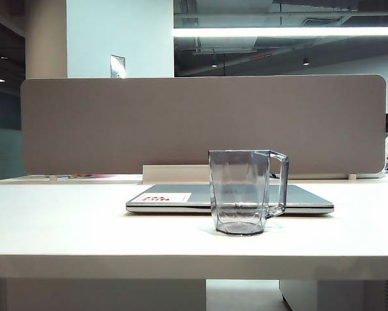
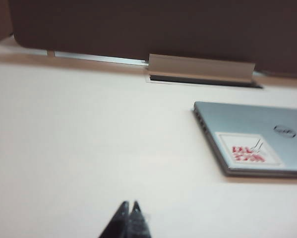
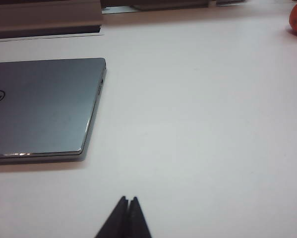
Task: Pick up the water cup and place it on the side of the laptop close to you.
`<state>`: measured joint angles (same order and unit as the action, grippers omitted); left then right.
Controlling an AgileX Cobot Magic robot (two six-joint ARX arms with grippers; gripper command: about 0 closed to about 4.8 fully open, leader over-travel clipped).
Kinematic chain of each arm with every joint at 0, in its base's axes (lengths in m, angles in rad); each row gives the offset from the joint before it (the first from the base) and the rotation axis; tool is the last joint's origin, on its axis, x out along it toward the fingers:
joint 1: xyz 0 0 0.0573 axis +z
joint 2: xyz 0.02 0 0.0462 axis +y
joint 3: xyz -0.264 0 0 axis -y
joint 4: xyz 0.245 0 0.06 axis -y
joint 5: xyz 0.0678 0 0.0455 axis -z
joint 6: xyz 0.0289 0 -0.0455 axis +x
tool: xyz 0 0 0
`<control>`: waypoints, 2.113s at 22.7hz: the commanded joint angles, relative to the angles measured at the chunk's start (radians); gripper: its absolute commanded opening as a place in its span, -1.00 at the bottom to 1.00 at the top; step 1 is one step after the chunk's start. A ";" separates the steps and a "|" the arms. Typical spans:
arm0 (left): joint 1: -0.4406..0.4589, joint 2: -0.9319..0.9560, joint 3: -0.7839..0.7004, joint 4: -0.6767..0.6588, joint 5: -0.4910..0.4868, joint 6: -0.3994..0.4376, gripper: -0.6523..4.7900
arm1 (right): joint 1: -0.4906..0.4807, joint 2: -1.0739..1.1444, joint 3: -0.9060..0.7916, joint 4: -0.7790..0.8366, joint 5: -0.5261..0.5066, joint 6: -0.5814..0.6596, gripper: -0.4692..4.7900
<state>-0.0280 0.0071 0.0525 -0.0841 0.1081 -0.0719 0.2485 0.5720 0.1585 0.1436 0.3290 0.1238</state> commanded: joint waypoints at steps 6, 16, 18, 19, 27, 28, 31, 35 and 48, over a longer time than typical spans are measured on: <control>-0.002 0.001 0.000 0.026 -0.068 0.084 -0.78 | -0.009 -0.269 0.003 -0.153 -0.002 -0.006 -0.84; -0.002 0.000 0.001 0.040 -0.060 0.056 -0.77 | -0.009 -0.465 -0.014 -0.323 0.014 0.000 -0.84; -0.002 0.000 0.001 0.040 -0.060 0.057 -0.77 | -0.009 -0.503 -0.018 -0.349 0.032 0.010 -0.84; -0.002 0.000 0.001 0.040 -0.060 0.057 -0.77 | -0.009 -0.520 -0.021 -0.354 0.036 0.017 -0.84; -0.002 -0.003 0.001 0.032 -0.060 0.057 -0.77 | -0.014 -0.572 -0.063 -0.362 0.036 0.033 -0.84; -0.002 -0.003 0.001 0.032 -0.060 0.057 -0.77 | -0.014 -0.572 -0.074 -0.353 0.035 0.034 -0.84; -0.002 -0.003 0.001 0.032 -0.060 0.057 -0.77 | -0.014 -0.572 -0.142 -0.294 0.037 0.034 -0.84; -0.002 -0.003 0.001 0.032 -0.060 0.057 -0.77 | -0.014 -0.572 -0.158 -0.285 0.040 0.032 -0.84; -0.002 -0.003 0.001 0.032 -0.060 0.057 -0.77 | -0.276 -0.572 -0.158 -0.266 -0.262 -0.068 -0.84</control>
<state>-0.0280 0.0032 0.0525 -0.0643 0.0448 -0.0158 -0.0044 0.0017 0.0063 -0.1467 0.1020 0.0647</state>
